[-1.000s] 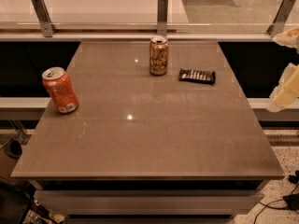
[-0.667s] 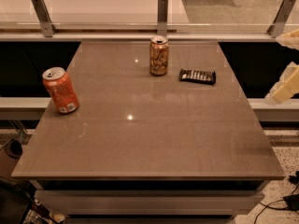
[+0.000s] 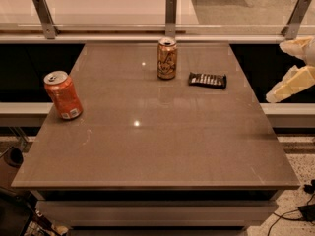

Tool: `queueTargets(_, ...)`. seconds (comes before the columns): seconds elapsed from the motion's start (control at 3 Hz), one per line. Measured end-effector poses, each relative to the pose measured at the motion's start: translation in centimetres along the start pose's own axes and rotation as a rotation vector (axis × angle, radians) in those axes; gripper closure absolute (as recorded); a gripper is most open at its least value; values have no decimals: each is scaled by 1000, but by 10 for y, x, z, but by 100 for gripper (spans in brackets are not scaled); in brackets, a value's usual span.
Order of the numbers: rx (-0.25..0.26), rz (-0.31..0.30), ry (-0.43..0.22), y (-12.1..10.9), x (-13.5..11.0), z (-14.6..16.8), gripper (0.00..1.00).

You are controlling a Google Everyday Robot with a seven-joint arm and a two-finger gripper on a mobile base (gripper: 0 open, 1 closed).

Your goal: Move rxbar chocolate near coke can

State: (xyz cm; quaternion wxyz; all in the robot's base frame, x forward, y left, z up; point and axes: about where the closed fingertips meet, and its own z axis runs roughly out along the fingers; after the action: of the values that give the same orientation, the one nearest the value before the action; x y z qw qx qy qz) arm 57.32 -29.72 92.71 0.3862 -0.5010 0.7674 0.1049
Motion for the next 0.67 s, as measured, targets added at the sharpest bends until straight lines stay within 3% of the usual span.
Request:
queueTargets(0.33, -23, 27, -60, -12, 3, 23, 0)
queueTargets(0.67, -37, 48, -67, -20, 2, 44, 0)
